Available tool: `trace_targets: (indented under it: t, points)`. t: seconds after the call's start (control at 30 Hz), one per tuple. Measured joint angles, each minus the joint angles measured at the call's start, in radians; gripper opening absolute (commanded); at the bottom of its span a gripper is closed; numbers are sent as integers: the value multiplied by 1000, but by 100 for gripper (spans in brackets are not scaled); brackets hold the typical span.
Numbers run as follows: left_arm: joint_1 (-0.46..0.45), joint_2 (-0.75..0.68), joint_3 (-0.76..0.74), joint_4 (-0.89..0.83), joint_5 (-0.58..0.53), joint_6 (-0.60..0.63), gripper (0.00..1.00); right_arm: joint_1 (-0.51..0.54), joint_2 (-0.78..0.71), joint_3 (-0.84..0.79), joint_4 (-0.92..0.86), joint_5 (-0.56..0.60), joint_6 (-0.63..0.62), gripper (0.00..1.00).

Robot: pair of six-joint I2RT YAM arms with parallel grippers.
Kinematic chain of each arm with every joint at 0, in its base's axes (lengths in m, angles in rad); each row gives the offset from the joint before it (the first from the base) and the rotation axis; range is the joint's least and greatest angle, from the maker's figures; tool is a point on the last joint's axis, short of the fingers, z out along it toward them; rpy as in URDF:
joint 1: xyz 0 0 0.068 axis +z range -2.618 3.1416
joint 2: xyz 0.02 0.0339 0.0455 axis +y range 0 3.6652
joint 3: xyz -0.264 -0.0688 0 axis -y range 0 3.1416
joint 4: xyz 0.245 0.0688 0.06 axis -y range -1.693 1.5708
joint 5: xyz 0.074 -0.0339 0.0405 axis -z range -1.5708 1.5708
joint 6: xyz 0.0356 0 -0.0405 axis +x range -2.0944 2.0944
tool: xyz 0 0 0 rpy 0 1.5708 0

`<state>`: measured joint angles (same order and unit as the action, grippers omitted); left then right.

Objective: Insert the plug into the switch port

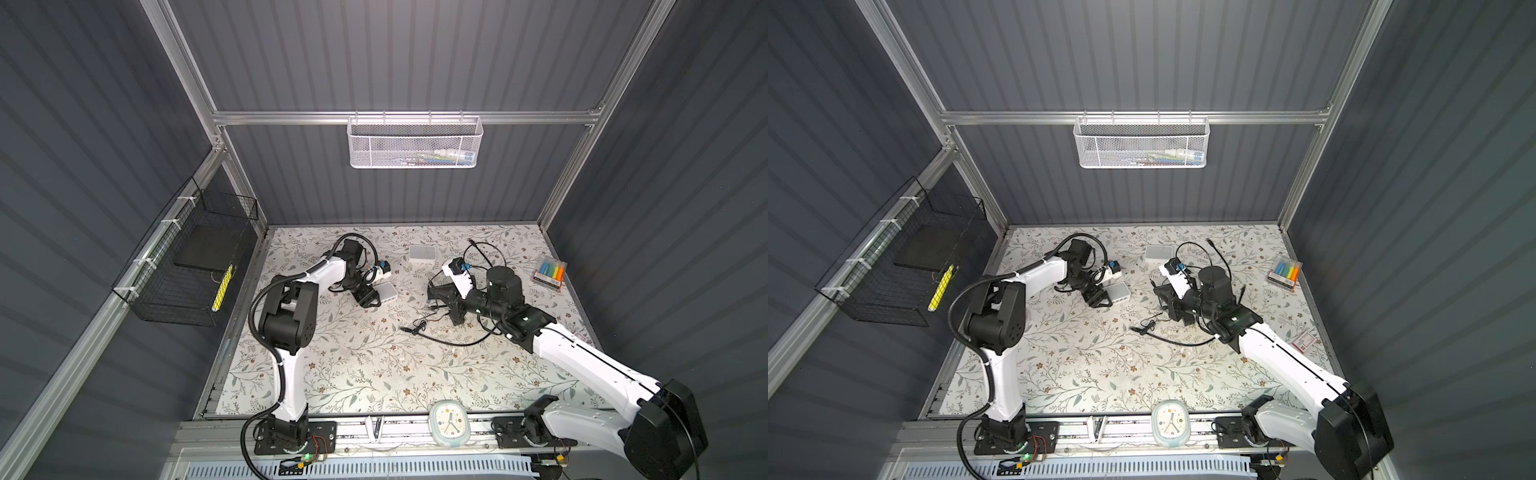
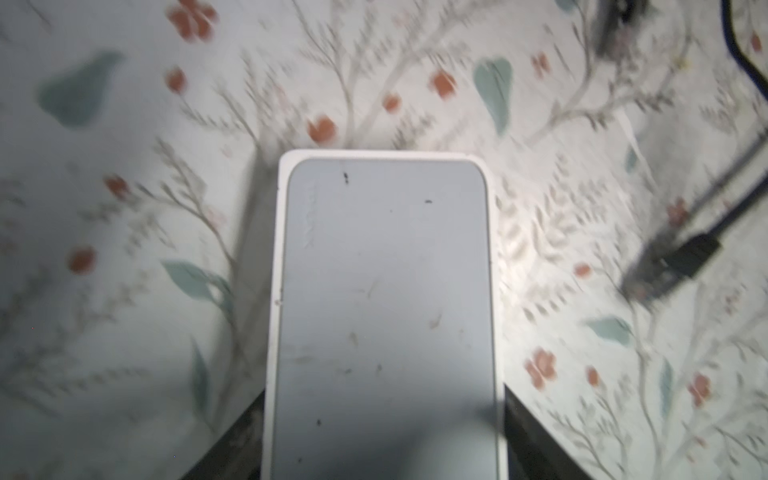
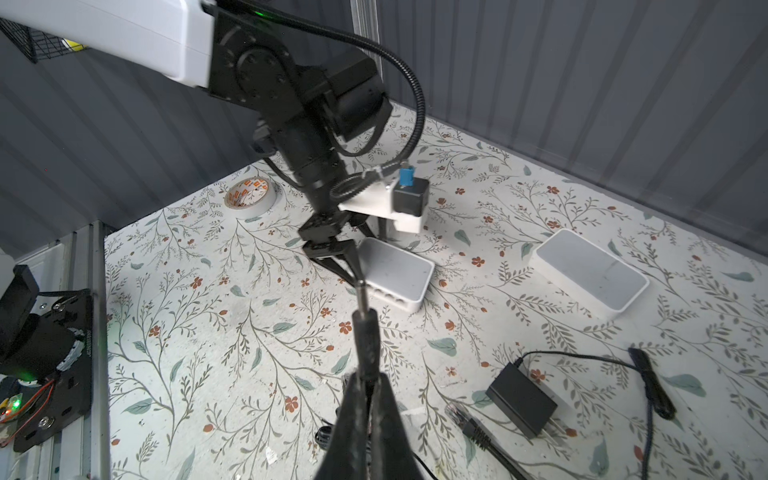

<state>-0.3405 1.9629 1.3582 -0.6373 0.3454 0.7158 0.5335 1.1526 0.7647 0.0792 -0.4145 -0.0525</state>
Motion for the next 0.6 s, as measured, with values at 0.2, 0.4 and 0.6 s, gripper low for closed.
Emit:
trace_targets:
  t: [0.2,0.4,0.6]
  points:
    - [-26,-252,-231,-10,-71,-68,71,16,20,17,-85,38,-45,0]
    - [-52,-310,-315,74,-126,-214,71,19,97,100,-172,105,-125,0]
    - [-53,-303,-340,139,-159,-335,72,20,147,178,-233,128,-187,0]
